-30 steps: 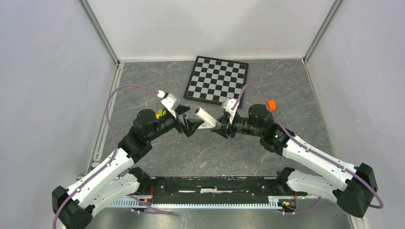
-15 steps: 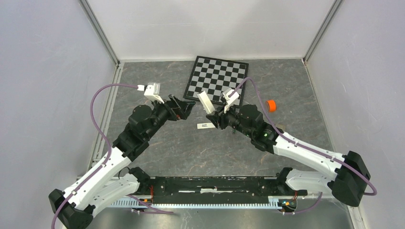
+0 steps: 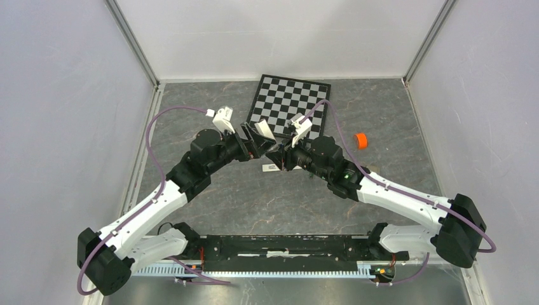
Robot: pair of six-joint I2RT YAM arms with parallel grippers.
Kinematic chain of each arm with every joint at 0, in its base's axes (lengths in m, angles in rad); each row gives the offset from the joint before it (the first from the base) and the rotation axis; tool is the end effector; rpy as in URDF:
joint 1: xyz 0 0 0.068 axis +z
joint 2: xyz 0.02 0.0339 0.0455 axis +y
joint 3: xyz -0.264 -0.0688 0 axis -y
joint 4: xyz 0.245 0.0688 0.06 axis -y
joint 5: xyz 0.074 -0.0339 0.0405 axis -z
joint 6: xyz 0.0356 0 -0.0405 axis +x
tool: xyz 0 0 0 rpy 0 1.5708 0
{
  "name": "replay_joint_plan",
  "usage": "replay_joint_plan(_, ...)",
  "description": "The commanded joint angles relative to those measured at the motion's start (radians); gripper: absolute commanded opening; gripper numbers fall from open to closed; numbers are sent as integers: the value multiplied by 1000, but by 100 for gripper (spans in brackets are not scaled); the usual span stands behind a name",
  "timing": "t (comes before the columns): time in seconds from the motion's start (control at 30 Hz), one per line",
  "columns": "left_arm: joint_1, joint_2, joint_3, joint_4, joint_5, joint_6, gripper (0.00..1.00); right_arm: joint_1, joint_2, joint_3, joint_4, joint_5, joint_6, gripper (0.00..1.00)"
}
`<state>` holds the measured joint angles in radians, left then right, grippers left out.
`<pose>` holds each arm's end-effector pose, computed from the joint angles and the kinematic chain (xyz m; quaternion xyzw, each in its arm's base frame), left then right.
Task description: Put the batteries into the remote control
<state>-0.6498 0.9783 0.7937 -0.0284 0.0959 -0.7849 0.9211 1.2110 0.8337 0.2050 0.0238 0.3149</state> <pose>0.1822 -0.1427 0.3234 -0.0224 0.7776 -0.4404 0.4481 0.1730 0.2263 0.3073 -0.2211 0.7327 0.3655 0.5298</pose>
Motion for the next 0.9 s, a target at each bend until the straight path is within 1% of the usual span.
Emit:
replay_joint_plan(0.0, 12, 10, 44, 67, 17, -74, 89, 6, 6, 47, 47, -52, 23, 4)
replay_joint_plan(0.07, 17, 15, 38, 82, 14, -87, 87, 5, 10, 46, 53, -79, 24, 4)
replay_joint_plan(0.13, 26, 21, 40, 87, 17, -95, 81, 5, 7, 41, 61, -107, 24, 4)
replay_joint_plan(0.23, 38, 31, 44, 90, 47, -106, 72, 5, 4, 45, 45, -109, 17, 4)
replay_joint_plan(0.3, 39, 41, 41, 100, 68, -112, 64, 5, 3, 44, 49, -110, 17, 4)
replay_joint_plan(0.4, 39, 59, 38, 118, 113, -117, 49, 6, 15, 47, 53, -110, 26, 4)
replay_joint_plan(0.47, 39, 70, 48, 113, 149, -74, 42, 7, 25, 52, 46, -114, 27, 4)
replay_joint_plan(0.53, 41, 85, 75, 55, 174, -9, 31, 5, 32, 65, 17, -111, 25, 5)
replay_joint_plan(0.57, 42, 91, 90, 36, 187, 24, 24, 5, 33, 71, -3, -110, 23, 8)
replay_joint_plan(0.6, 44, 96, 97, -7, 193, 59, 15, 4, 31, 76, -25, -110, 20, 15)
replay_joint_plan(0.63, 49, 97, 100, -26, 194, 86, 8, 3, 25, 77, -42, -110, 15, 25)
replay_joint_plan(0.67, 55, 96, 98, -36, 195, 104, 2, 0, 15, 75, -62, -108, 10, 39)
replay_joint_plan(0.7, 68, 92, 94, -40, 200, 120, 2, -3, 4, 70, -83, -98, 10, 53)
replay_joint_plan(0.73, 78, 86, 84, -40, 206, 135, 2, -6, -17, 63, -106, -91, 9, 65)
replay_joint_plan(0.77, 89, 78, 76, -37, 210, 151, 2, -10, -42, 50, -123, -86, 8, 70)
replay_joint_plan(0.8, 98, 66, 63, -30, 225, 171, 2, -16, -66, 38, -140, -84, 8, 73)
replay_joint_plan(0.87, 102, 43, 44, -12, 278, 229, 2, -33, -123, 15, -184, -78, 23, 74)
